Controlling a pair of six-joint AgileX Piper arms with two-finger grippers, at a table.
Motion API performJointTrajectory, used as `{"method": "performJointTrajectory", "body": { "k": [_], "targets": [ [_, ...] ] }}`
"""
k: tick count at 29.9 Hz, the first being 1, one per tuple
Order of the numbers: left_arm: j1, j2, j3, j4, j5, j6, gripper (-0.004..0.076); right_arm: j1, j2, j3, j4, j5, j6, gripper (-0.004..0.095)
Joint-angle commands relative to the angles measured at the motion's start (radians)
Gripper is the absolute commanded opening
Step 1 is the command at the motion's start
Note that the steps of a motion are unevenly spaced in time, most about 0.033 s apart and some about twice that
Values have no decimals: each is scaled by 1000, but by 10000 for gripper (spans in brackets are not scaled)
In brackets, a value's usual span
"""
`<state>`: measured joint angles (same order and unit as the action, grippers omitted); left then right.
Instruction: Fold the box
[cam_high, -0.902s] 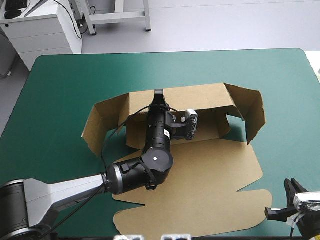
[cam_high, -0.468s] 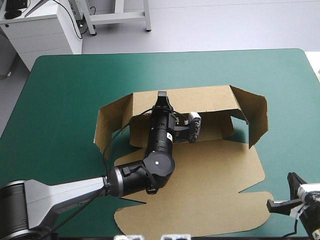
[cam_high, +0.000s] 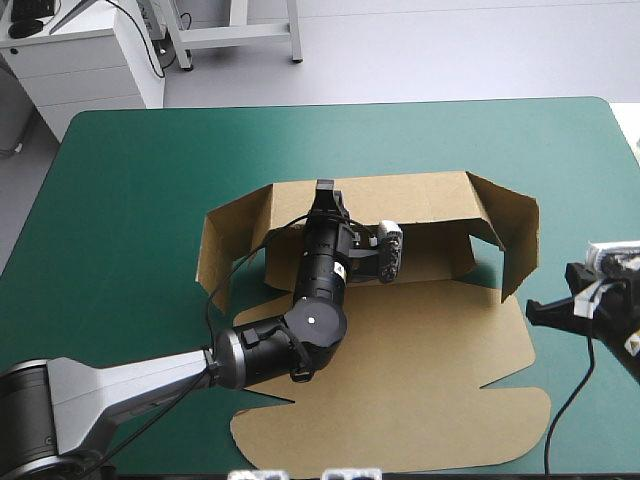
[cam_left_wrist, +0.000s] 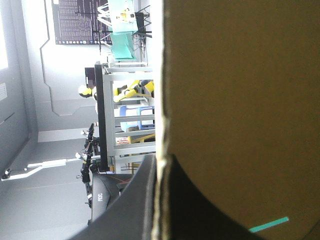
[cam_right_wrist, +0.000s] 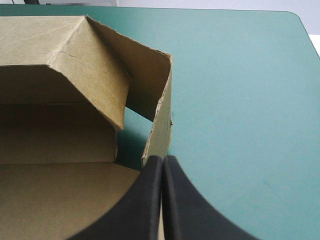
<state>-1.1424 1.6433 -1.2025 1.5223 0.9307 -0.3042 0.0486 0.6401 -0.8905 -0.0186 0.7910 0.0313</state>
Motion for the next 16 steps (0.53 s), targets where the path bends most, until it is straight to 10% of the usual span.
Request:
{"method": "performJointTrajectory", "body": {
  "k": [1,16],
  "targets": [
    [27,-55,-26,87,6,-30,-8,-6,114,-113,32,-55,-71,-19],
    [30,-55,-26,117,-75,-69,-8,-6,503,-420,32,-209,-86,-20]
  ]
}}
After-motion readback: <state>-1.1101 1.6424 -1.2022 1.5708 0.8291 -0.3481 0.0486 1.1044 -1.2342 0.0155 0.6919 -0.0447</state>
